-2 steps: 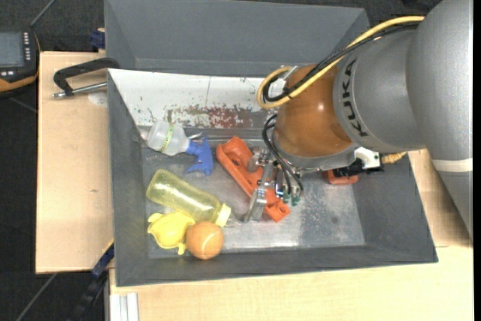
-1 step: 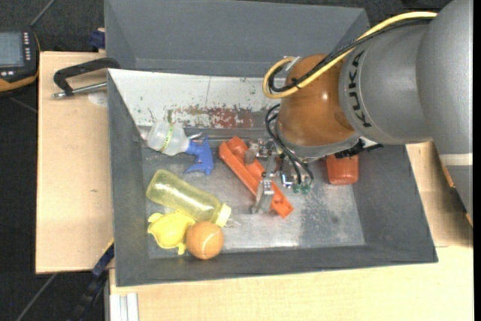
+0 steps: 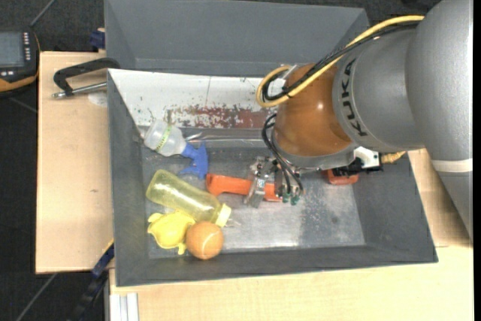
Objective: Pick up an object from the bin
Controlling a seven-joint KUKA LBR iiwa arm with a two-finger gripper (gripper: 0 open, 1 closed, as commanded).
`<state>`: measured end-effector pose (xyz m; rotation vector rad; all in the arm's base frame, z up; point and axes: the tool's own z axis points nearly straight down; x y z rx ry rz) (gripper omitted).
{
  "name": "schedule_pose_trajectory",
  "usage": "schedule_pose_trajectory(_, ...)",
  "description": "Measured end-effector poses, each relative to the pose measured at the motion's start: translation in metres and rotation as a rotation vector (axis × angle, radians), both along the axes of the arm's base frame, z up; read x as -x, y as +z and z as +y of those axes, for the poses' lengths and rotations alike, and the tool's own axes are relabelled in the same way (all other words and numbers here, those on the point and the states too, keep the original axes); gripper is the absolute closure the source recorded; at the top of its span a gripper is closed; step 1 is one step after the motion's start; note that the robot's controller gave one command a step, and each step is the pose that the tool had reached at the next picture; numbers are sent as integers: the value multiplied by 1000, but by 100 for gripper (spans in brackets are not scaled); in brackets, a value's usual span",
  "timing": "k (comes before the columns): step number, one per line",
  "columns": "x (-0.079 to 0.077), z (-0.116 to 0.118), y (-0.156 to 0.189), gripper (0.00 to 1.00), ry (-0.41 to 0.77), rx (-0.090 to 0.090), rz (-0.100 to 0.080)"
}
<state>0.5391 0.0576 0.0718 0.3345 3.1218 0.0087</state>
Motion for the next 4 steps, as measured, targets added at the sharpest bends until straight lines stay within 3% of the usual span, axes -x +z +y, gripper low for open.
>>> schedule_pose_trajectory(2, 1, 0, 3, 100, -1, 0, 2)
schedule_pose_trajectory(4, 1, 0, 29, 100, 0, 0, 2)
